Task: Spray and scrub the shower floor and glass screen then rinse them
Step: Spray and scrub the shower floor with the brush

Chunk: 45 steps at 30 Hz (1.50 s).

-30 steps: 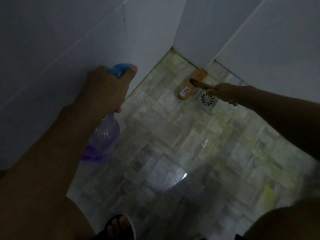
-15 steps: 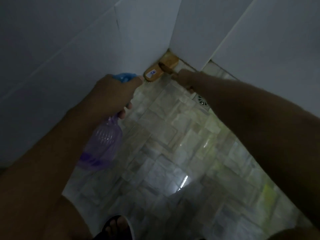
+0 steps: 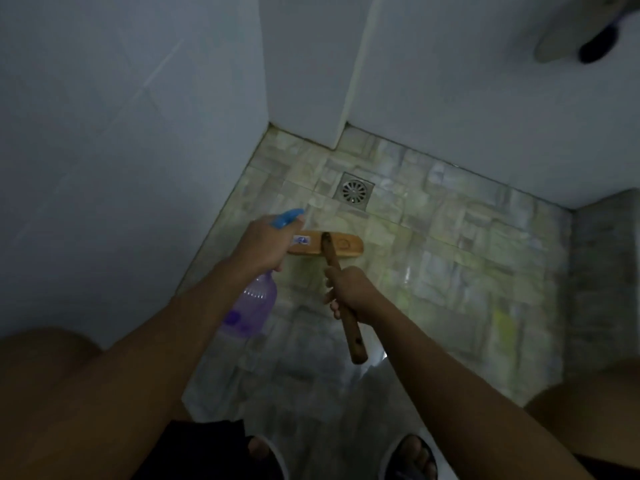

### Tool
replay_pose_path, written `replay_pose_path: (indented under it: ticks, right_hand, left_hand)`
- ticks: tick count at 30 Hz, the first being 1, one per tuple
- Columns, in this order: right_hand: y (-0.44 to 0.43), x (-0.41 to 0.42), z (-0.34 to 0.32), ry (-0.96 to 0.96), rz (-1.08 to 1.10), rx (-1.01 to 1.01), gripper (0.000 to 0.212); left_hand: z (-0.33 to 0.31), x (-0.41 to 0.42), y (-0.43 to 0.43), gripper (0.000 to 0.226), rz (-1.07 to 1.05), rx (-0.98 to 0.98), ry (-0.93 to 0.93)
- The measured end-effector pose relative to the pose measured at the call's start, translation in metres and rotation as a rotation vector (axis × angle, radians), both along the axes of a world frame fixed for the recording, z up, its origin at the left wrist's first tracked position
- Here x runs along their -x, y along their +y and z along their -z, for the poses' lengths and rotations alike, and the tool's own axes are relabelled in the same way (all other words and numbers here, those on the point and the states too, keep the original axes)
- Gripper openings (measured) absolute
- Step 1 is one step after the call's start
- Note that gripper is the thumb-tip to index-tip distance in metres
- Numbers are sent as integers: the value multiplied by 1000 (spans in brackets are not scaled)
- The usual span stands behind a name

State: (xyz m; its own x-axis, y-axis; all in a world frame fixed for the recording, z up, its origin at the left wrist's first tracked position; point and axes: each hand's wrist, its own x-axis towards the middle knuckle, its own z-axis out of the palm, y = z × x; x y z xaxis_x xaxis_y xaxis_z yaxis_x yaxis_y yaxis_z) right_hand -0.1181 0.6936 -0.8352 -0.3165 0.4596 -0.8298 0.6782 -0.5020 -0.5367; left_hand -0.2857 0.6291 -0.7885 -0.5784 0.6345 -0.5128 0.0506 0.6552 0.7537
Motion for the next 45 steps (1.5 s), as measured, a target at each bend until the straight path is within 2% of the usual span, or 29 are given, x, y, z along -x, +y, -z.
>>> replay_pose_path:
  ticks: [5,11,14,17,20,22,26,29,32,37,42,45]
  right_hand:
    - [-22,-40,-22,5,248,38,21]
    - [-43,-79,-17,-90,335,58,28]
    - [-55,-92,-12,-111,379,97,29]
    - [-67,-96,-1,-117,424,142,32]
    - [-74,-95,4,-111,451,121,35]
    - [-75,-96,5,-105,461,108,38]
    - [-74,-96,4,-98,472,108,37]
    - [-72,-95,3,-107,458,100,36]
    - [-69,-96,3,-99,440,94,36]
    - [-65,-97,3,-94,441,105,32]
    - [-64,-97,6,-99,437,98,34]
    - [-63,-97,6,-97,444,96,34]
  left_hand:
    - [13,-32,8,50,191,-69,95]
    - [20,-38,24,58,339,-124,240]
    - [25,-42,27,58,452,-103,253]
    - [30,-51,26,75,482,-89,232]
    - [30,-54,23,91,420,-8,166]
    - [34,-56,24,87,378,34,127]
    - [40,-55,27,57,316,65,-12]
    - [43,-54,27,63,269,53,-144]
    - [45,-54,27,52,245,67,-209]
    - [51,-52,23,49,230,99,-126]
    - [43,-51,27,47,134,-21,-44]
    - [41,-55,25,63,244,-49,43]
